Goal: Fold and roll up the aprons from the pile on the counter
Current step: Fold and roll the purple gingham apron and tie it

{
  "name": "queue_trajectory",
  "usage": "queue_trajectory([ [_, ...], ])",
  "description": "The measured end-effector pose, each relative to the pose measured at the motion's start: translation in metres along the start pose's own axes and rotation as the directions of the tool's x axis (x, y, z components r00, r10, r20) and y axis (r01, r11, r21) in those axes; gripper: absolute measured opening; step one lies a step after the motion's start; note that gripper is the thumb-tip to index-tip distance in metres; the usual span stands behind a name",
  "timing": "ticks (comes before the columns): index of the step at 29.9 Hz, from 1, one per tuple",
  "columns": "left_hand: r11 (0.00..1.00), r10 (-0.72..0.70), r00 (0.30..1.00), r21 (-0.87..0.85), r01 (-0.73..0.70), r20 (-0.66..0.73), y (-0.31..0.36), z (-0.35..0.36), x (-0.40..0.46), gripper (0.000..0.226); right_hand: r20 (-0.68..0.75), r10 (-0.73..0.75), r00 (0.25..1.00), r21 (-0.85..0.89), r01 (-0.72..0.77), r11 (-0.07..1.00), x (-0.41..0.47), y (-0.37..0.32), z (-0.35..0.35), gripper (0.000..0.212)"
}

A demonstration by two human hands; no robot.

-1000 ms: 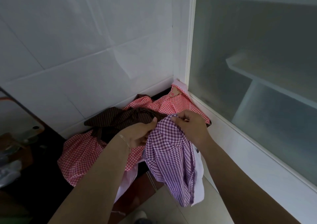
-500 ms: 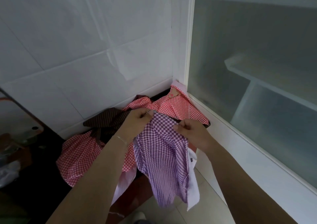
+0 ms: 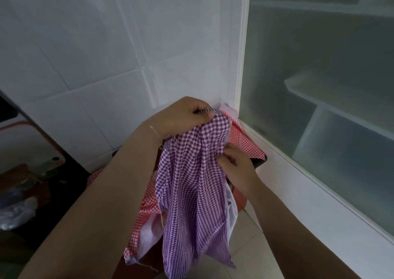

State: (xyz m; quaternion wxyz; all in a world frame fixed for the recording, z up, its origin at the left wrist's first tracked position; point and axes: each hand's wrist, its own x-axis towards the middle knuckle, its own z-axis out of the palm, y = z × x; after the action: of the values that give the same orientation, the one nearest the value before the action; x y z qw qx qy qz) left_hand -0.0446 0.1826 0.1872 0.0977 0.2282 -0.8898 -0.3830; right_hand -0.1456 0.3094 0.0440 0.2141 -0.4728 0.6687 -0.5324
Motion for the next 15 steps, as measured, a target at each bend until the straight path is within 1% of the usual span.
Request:
queue_trajectory([
  [2, 1.000, 0.007, 1.000, 0.005, -0.007, 0.002, 0.006, -0.010, 0.000, 0.024, -0.129, -0.129, 0.983, 0.007, 0.131, 0.991, 0.001, -0.005, -0.006, 0.045],
  [4, 0.993, 0.024, 0.999, 0.115, -0.019, -0.043, 0.005, -0.018, 0.002, 0.027, -0.159, -0.236, 0.959, 0.014, 0.242, 0.970, 0.002, -0.015, -0.012, 0.048],
  [5, 0.982, 0.034, 0.997, 0.185, -0.020, -0.076, 0.002, -0.020, 0.004, 0.029, -0.147, -0.252, 0.957, 0.034, 0.259, 0.965, 0.003, -0.019, -0.013, 0.050],
  [6, 0.973, 0.042, 0.992, 0.228, -0.015, -0.115, -0.004, -0.020, 0.005, 0.031, -0.116, -0.241, 0.963, 0.070, 0.250, 0.966, 0.002, -0.023, -0.014, 0.053],
  [7, 0.973, 0.046, 0.986, 0.230, -0.009, -0.158, -0.009, -0.020, 0.005, 0.031, -0.062, -0.197, 0.978, 0.139, 0.204, 0.969, 0.002, -0.026, -0.014, 0.055],
  [9, 0.984, 0.049, 0.970, 0.177, -0.007, -0.237, -0.019, -0.016, 0.005, 0.029, 0.070, -0.094, 0.993, 0.291, 0.070, 0.954, 0.002, -0.028, -0.015, 0.057],
  [10, 0.990, 0.046, 0.962, 0.140, -0.008, -0.268, -0.023, -0.014, 0.003, 0.027, 0.140, -0.052, 0.989, 0.324, 0.004, 0.946, 0.002, -0.027, -0.015, 0.057],
  [12, 0.999, 0.014, 0.948, 0.048, 0.001, -0.317, -0.028, -0.011, 0.000, 0.023, 0.269, -0.004, 0.963, 0.303, -0.081, 0.950, 0.002, -0.025, -0.016, 0.054],
  [15, 0.999, -0.037, 0.945, -0.014, 0.034, -0.324, -0.033, -0.010, -0.004, 0.022, 0.363, 0.031, 0.931, 0.189, -0.107, 0.976, 0.003, -0.022, -0.018, 0.038],
])
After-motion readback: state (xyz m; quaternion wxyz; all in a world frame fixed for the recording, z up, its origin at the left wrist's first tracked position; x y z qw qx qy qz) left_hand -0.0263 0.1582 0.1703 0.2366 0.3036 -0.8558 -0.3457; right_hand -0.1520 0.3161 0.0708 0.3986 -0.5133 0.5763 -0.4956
